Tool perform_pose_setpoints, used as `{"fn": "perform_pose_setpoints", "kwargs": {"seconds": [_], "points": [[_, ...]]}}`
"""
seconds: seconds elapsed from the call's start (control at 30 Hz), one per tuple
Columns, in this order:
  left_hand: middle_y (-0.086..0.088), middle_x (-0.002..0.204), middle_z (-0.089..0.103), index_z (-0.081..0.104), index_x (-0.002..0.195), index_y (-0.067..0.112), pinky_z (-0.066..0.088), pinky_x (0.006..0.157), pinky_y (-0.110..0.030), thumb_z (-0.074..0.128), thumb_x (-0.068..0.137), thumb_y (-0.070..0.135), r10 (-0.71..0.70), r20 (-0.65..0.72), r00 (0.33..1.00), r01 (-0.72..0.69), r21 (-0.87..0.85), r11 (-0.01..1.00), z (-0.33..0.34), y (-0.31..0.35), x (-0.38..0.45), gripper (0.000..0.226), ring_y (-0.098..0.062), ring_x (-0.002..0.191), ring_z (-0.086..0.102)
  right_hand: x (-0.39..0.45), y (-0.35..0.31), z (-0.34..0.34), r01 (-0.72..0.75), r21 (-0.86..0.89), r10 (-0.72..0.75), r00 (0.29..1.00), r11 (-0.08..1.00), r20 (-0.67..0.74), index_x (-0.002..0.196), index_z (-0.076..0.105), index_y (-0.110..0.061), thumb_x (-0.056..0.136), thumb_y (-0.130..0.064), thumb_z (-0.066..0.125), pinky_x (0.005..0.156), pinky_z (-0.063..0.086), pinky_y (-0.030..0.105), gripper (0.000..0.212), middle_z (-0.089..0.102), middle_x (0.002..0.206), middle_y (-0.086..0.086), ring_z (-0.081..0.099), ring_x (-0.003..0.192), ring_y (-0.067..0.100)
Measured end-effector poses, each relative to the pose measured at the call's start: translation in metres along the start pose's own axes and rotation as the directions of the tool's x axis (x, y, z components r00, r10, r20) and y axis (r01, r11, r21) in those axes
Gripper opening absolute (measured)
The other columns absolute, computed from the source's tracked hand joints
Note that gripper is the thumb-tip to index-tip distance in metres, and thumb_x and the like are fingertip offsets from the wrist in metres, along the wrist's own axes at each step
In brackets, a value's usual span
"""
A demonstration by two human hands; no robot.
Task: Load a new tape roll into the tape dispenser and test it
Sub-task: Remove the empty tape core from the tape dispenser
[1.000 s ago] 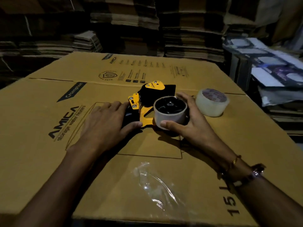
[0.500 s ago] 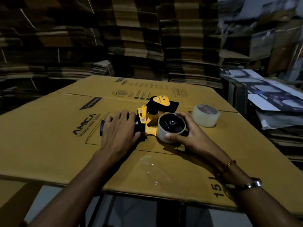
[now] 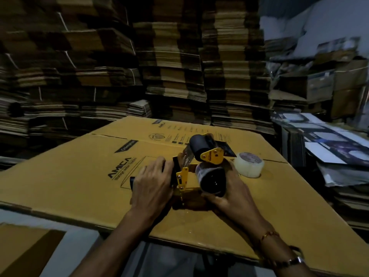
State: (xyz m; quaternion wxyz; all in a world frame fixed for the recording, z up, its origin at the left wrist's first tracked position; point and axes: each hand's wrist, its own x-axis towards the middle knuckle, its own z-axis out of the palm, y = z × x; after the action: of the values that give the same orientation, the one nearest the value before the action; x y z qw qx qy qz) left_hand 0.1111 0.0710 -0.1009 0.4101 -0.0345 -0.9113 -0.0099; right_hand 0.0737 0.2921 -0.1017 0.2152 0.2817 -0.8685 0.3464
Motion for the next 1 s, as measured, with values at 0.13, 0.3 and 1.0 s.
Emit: {"fn": "perform_pose_setpoints", "kwargs": {"seconds": [0.13,0.3,1.0], "points": [[0.001,0.077,0.061,0.051,0.104,0.016,0.047,0.048,-0.029,0.087,0.061,0.027,-0.03,0.096,0.995,0.037,-0.077,0.996,-0.003,0.0,-0.007,0.057,-0.016,0.058,0.058,0.0,0.001,-0.002,0.008,0.051,-0.005,0.999,0.999,-0.051,0.144,0.026,-0.033,0.072,-0.045,0.084,0.084,0.035,-0.005,0.093,0.042,0.132,-0.016,0.042,0.115,-0.006],[0.006,0.095,0.058,0.037,0.117,0.021,0.048,0.061,-0.024,0.066,0.083,0.032,-0.058,0.2,0.978,0.095,-0.182,0.979,-0.016,0.015,-0.012,0.045,-0.012,0.072,0.056,0.0,0.008,0.002,-0.062,0.038,0.064,0.996,0.997,-0.064,0.143,0.028,-0.028,0.071,-0.046,0.084,0.089,0.033,0.003,0.092,0.039,0.13,-0.017,0.041,0.12,0.0],[0.0,0.097,0.064,0.021,0.139,0.04,0.054,0.076,-0.04,0.065,0.078,0.042,-0.227,0.602,0.765,0.566,-0.46,0.684,-0.018,0.04,-0.011,0.075,-0.024,0.083,0.063,0.0,0.02,-0.005,-0.231,0.421,0.259,0.966,0.877,-0.01,0.143,0.037,-0.032,0.089,-0.02,0.072,0.102,0.049,0.033,0.066,0.045,0.143,-0.011,0.052,0.126,0.01]]}}
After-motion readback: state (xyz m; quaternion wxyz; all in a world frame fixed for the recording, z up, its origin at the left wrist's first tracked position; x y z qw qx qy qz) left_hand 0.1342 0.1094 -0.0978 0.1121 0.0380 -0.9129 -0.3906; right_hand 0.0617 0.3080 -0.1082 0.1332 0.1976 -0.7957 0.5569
